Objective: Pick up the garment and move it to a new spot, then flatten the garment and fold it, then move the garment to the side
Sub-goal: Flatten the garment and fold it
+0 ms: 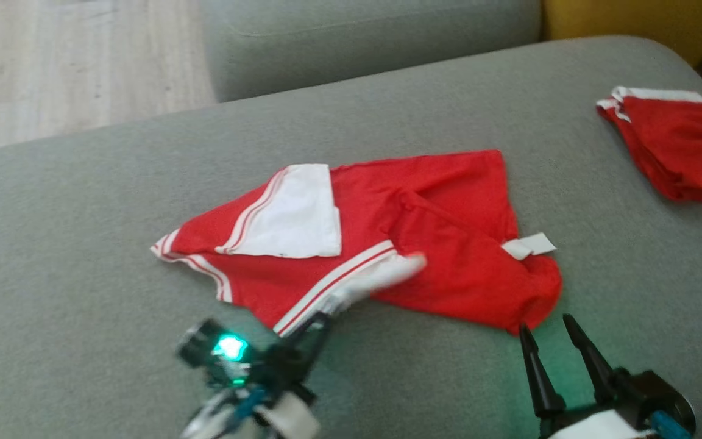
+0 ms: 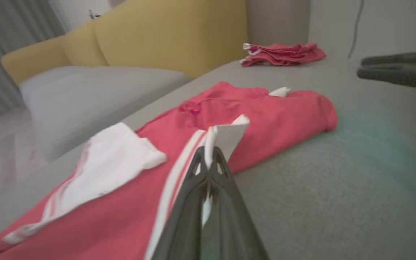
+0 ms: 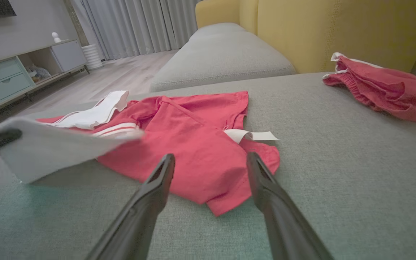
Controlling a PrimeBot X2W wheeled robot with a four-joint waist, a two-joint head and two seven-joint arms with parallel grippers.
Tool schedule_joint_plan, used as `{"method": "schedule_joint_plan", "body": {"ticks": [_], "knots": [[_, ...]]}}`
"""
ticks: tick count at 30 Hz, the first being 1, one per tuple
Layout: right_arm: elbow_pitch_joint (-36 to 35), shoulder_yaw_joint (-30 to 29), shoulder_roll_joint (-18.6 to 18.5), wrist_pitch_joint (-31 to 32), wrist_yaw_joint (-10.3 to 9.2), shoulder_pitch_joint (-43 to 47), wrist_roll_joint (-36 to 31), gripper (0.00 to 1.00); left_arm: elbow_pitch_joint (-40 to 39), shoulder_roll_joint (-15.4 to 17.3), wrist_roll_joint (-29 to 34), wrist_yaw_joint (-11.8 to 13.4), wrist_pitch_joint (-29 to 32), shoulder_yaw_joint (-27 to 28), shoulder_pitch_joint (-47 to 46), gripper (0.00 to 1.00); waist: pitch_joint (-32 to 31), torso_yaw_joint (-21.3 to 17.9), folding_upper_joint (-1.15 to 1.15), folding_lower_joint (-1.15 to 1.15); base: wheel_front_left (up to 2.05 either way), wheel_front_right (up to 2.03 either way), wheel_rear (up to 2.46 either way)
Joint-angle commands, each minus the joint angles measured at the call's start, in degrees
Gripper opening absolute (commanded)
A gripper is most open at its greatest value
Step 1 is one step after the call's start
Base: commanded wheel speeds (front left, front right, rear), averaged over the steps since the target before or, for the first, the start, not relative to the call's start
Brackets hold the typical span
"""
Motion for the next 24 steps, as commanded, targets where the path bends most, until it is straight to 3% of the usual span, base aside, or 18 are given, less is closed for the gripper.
{"method": "schedule_joint_plan", "body": {"ticks": [1,5,6,14,19,24], "knots": [[-0.99,0.76,-0.72,-0.23,0.39,-0.27,-0.46,1.00,-5.85,3.48,-0.27,1.91,-0.29,4.59,0.72,0.00,-1.05,1.57,0.00,0.00,0.00,0.00,0.00],[-0.49,0.40,-0.44,-0.23,0.39,0.18,-0.44,1.00,-14.96,9.23,0.13,5.23,-0.29,10.14,4.37,0.00,-1.90,2.70,0.00,0.00,0.00,0.00,0.00],[-0.49,0.40,-0.44,-0.23,0.39,0.18,-0.44,1.00,-14.96,9.23,0.13,5.23,-0.29,10.14,4.37,0.00,-1.90,2.70,0.00,0.00,0.00,0.00,0.00],[1.73,0.68,-0.22,-0.23,0.39,0.64,0.72,1.00,-23.04,20.01,-0.68,8.34,-0.29,19.68,9.28,0.00,-1.17,5.36,0.00,0.00,0.00,0.00,0.00],[2.58,1.21,-1.74,-0.23,0.39,-0.79,2.02,1.00,-23.25,22.62,-1.42,9.04,-0.29,22.17,9.73,0.00,0.20,6.58,0.00,0.00,0.00,0.00,0.00],[3.18,1.99,-4.05,-0.23,0.39,-2.50,3.97,1.00,-22.96,23.20,-1.85,8.96,-0.26,22.66,8.99,0.00,1.30,7.69,0.00,0.00,0.00,0.00,0.00]]}}
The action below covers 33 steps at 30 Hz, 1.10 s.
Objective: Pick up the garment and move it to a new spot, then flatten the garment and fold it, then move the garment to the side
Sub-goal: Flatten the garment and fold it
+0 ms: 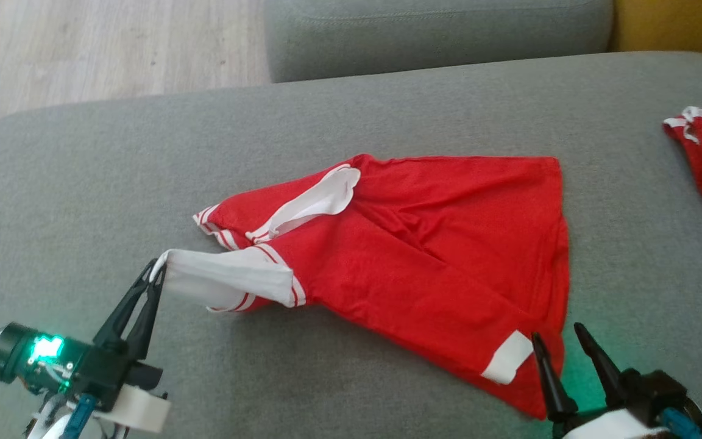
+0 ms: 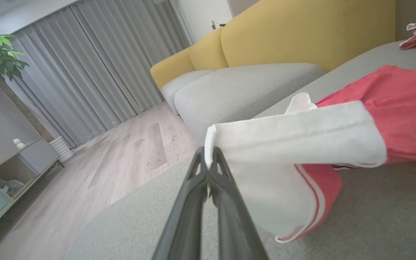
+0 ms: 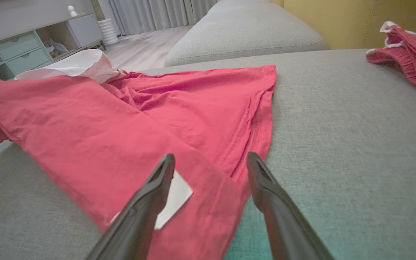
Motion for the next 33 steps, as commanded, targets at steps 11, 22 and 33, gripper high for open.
{"method": "schedule_joint_plan", "body": {"ticks": [11,22,33], "knots": [[-3.01,9.85,-9.18,-0.23,0.39,4.73,10.81,1.00,-0.05,1.69,-0.75,-0.28,0.11,2.39,-5.74,0.00,0.80,2.33,0.00,0.00,0.00,0.00,0.00],[-2.47,19.07,-15.61,-0.23,0.39,5.72,18.28,1.00,-0.38,2.34,-1.21,0.14,0.06,2.52,-5.52,0.00,1.76,1.37,0.00,0.00,0.00,0.00,0.00],[1.09,25.28,-16.80,-0.23,0.39,1.24,21.69,0.00,-0.40,2.10,-0.80,-0.57,0.76,1.06,-7.27,0.00,2.06,2.46,0.00,0.00,0.00,0.00,0.00]]}}
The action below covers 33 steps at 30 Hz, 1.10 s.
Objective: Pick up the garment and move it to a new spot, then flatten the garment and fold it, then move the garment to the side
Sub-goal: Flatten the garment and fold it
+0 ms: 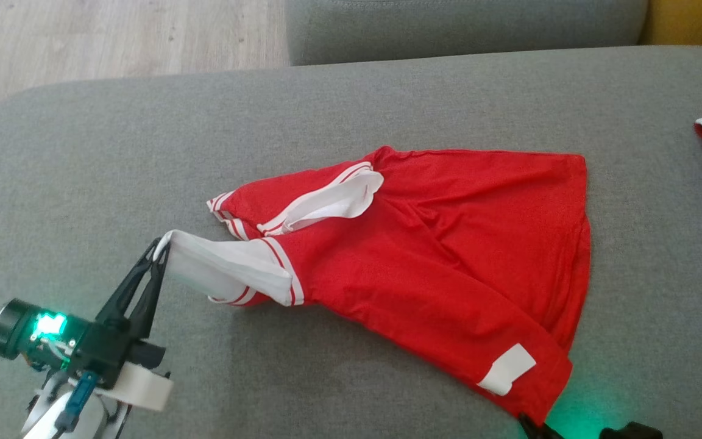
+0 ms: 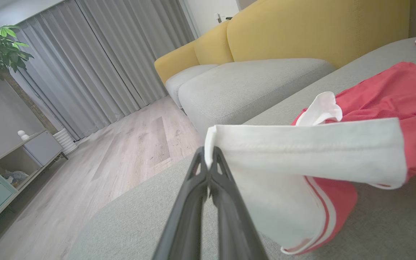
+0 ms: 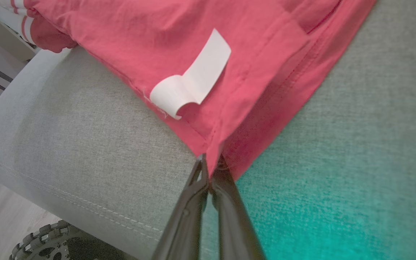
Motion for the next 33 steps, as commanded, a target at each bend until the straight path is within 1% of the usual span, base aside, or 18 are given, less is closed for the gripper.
{"method": "schedule_joint_plan", "body": {"ticks": [1,5,8,12,15,18,22,27,30,33], "knots": [[-0.82,0.94,-1.85,-0.38,0.39,-0.74,0.66,0.00,-1.32,2.10,0.19,-0.02,0.16,2.47,-3.39,0.00,-0.20,0.12,0.00,0.00,0.00,0.00,0.00],[-1.31,0.59,-2.86,-0.38,0.39,0.32,1.64,0.00,-0.65,2.14,-0.06,-0.02,0.06,2.24,-2.94,0.00,-1.57,0.00,0.00,0.00,0.00,0.00,0.00],[-3.15,-0.87,-4.30,-0.38,0.39,1.68,1.89,0.00,-0.84,2.60,-0.32,0.18,-0.09,2.48,-2.20,0.00,-3.14,-0.43,0.00,0.00,0.00,0.00,0.00],[-9.73,-5.35,-7.71,-0.38,0.39,3.28,2.33,0.00,-3.90,3.65,-1.79,-0.23,-0.29,3.65,-1.36,0.00,-5.52,-1.66,0.00,0.00,0.00,0.00,0.00],[-15.74,-10.93,-11.16,-0.38,0.39,3.78,1.87,0.00,-7.50,5.48,-2.45,-2.18,-0.30,4.12,-2.30,0.00,-7.30,-2.50,0.00,0.00,0.00,0.00,0.00],[-21.34,-15.57,-14.25,-0.38,0.39,3.29,2.62,0.00,-10.53,7.45,-2.38,-4.22,0.62,4.59,-5.53,0.00,-8.49,-3.01,0.00,0.00,0.00,0.00,0.00],[-26.38,-22.77,-18.01,0.15,0.39,-0.73,1.50,0.00,-14.66,7.50,-5.58,-6.86,0.96,6.89,-11.89,0.00,-9.69,-3.92,0.00,0.00,0.00,0.00,0.00],[-29.89,-30.84,-21.78,3.72,0.39,-9.39,-1.77,0.00,-17.69,8.01,-7.83,-10.93,3.06,8.67,-23.36,0.00,-10.37,-4.70,0.00,0.00,0.00,0.00,0.00],[-30.67,-32.69,-23.71,6.35,0.39,-16.62,-3.58,0.00,-17.23,7.17,-9.20,-13.16,4.28,8.71,-31.45,0.00,-10.31,-4.96,0.00,0.00,0.00,0.00,0.00],[-28.42,-30.35,-25.36,8.92,0.39,-24.93,-5.01,0.00,-13.27,5.82,-10.31,-14.79,6.31,7.02,-38.92,0.00,-9.92,-4.90,0.00,0.00,0.00,0.00,0.00]]}}
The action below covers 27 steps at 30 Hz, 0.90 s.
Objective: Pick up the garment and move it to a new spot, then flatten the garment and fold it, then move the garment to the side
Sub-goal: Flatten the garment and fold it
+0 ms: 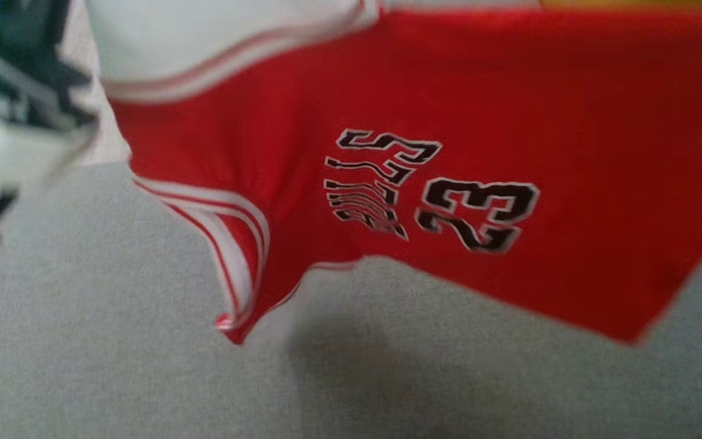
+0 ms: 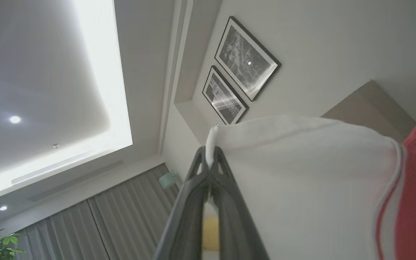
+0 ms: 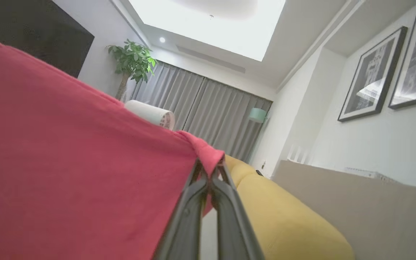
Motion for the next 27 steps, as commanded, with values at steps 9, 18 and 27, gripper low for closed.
{"method": "schedule_joint_plan", "body": {"ticks": [9,18,27], "knots": [[14.88,16.56,-1.24,4.32,0.39,-23.36,-0.70,0.00,18.88,-1.83,-3.64,-1.74,3.45,-8.96,-18.45,0.00,5.67,1.61,0.00,0.01,0.00,0.00,0.00],[30.91,23.99,-0.52,-3.72,0.39,-50.44,-5.31,0.00,36.44,-7.62,0.47,-0.79,-5.83,-12.40,-42.03,0.00,19.50,3.93,0.00,0.01,0.00,0.00,0.00],[37.29,33.59,-4.18,-7.72,0.39,-59.34,-10.53,0.00,33.94,-8.94,-2.14,-1.74,-6.46,-14.53,-45.00,0.00,29.11,5.73,0.00,0.01,0.00,0.00,0.00]]}}
